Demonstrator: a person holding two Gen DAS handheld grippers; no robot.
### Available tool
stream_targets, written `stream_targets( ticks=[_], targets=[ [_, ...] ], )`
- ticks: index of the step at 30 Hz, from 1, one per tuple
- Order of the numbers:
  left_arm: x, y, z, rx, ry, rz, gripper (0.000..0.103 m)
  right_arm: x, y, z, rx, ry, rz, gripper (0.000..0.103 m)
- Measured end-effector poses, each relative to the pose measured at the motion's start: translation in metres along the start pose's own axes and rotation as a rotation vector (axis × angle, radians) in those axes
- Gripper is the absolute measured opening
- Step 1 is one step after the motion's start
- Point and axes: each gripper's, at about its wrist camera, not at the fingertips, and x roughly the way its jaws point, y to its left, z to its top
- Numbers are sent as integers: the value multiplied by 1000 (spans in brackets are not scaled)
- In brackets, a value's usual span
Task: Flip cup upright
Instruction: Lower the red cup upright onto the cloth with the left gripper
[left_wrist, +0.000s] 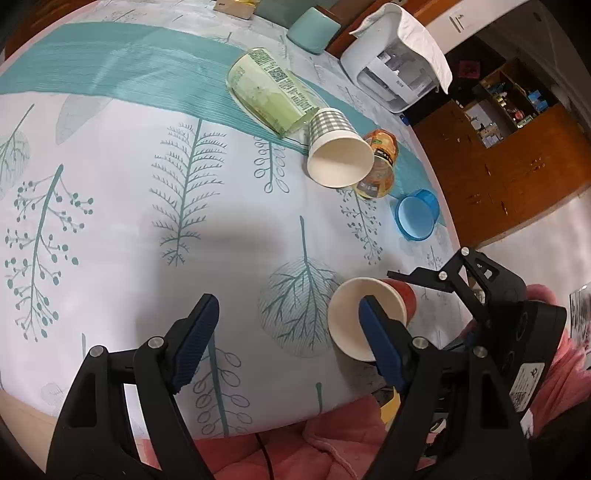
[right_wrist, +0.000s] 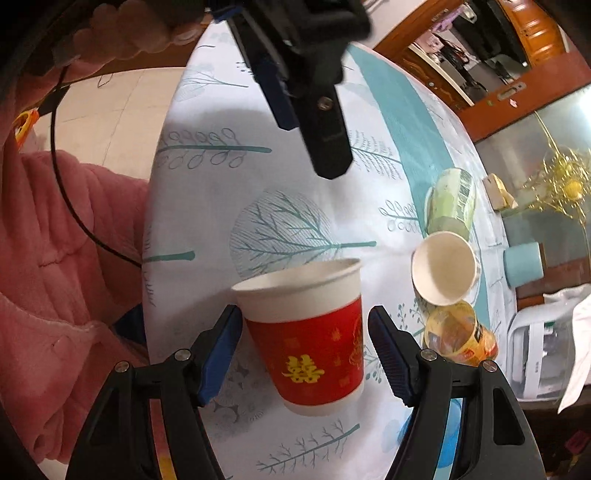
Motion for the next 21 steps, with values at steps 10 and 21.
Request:
stream_targets(
  ticks=[10,21],
  targets=[
    [-1,-2,2,-22,5,5,76,-3,0,10,29,-78,18,70],
    [-21,-4,-5,-66,-70,28,76,-38,-24,-10,462,-341,-50,70]
  ],
)
